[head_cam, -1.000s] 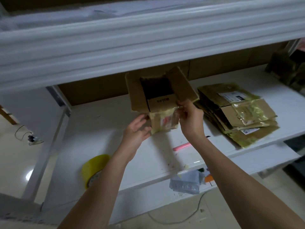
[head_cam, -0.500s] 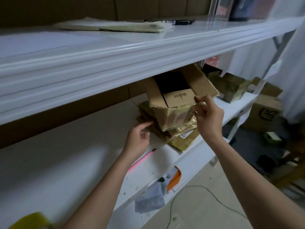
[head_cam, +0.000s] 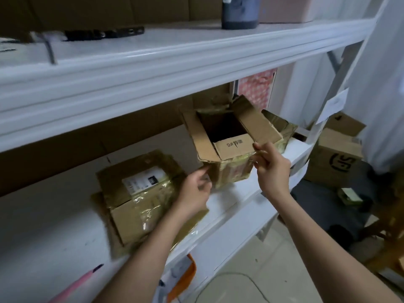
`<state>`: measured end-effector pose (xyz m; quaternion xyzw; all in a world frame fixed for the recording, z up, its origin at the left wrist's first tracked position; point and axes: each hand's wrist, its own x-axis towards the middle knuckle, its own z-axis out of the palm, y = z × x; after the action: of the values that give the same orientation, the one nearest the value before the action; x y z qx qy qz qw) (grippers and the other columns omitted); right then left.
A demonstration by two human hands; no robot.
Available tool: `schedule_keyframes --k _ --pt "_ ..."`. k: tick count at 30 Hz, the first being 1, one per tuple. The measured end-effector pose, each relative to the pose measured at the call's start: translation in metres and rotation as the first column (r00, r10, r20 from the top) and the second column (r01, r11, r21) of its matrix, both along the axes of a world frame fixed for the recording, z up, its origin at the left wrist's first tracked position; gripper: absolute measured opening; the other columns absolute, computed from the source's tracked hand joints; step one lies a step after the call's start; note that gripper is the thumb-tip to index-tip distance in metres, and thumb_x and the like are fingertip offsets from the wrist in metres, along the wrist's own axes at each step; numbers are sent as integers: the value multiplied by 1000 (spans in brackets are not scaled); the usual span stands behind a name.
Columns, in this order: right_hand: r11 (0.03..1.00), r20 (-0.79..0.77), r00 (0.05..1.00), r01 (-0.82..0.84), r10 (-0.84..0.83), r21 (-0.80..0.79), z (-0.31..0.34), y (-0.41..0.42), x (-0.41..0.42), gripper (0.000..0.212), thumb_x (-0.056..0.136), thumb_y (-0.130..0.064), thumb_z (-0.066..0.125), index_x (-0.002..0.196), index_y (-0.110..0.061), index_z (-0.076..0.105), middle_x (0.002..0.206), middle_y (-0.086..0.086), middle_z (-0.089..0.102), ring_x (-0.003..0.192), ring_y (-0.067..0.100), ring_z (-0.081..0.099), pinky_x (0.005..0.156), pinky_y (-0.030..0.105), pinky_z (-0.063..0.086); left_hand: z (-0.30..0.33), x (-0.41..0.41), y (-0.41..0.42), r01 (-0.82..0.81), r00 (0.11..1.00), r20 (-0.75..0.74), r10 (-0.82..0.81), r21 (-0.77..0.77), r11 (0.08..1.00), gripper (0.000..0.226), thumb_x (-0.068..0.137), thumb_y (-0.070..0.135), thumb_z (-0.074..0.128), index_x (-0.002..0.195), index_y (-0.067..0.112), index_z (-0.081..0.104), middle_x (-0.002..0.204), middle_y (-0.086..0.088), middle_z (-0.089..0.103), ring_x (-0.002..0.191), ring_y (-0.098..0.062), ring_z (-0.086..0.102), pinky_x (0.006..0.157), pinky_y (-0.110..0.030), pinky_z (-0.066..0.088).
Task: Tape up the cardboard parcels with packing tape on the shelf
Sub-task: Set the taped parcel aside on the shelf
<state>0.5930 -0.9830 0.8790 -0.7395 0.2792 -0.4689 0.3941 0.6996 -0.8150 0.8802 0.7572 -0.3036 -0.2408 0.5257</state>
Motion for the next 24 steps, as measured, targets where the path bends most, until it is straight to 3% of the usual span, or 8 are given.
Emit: schedule_keyframes --k 2,5,8,11,15,19,24 --pt "1000 -49 998 -30 30 -5 -8 -39 -1 39 89 17 49 88 -22 53 113 -5 66 86 -2 67 77 15 55 -3 -8 -40 9 1000 -17 -9 27 1000 51 97 -1 52 146 7 39 138 -7 53 110 -6 52 81 -8 42" --pt "996 -124 989 -86 85 -1 -21 -86 2 42 89 16 50 91 -26 56 107 -5 67 85 -3 66 74 6 49 -9 -16 -81 6 997 -78 0 73 997 50 97 -2 51 146 3 38 145 -11 46 122 -12 49 90 -10 35" --pt "991 -160 978 -133 132 5 -36 -118 6 41 89 15 50 92 -25 56 106 -4 68 92 11 68 80 17 53 -17 -17 -111 -13 995 -99 24 107 994 50 98 -3 48 146 2 37 149 -13 44 126 -15 49 86 -8 36" --pt "986 -149 975 -163 164 20 -41 -142 11 32 88 16 49 96 -12 62 109 2 69 92 16 68 86 34 56 -21 -13 -133 -44 995 -86 53 106 993 55 98 -3 48 150 7 32 152 -12 39 129 -16 48 77 0 40" --pt "982 -191 966 -184 173 -40 -37 -163 16 30 90 12 50 107 -7 66 98 1 69 85 17 66 81 30 55 -22 -11 -154 -59 995 -72 68 120 991 54 98 -2 50 149 4 34 151 -12 42 126 -13 50 87 -8 38" --pt "982 -254 952 -186 171 -35 -29 -175 16 40 89 14 48 116 -11 64 92 4 66 83 19 64 80 30 53 -24 -12 -170 -42 997 -63 49 117 992 53 98 -3 49 148 6 36 150 -10 44 113 -3 48 74 1 40" --pt "976 -488 871 -50 -62 -213 -22 -175 19 48 93 2 46 130 -25 57 87 10 69 69 26 59 61 36 51 -21 -8 -173 0 1000 3 0 153 988 57 97 0 52 150 11 34 146 -2 46 114 -5 49 77 -1 39"
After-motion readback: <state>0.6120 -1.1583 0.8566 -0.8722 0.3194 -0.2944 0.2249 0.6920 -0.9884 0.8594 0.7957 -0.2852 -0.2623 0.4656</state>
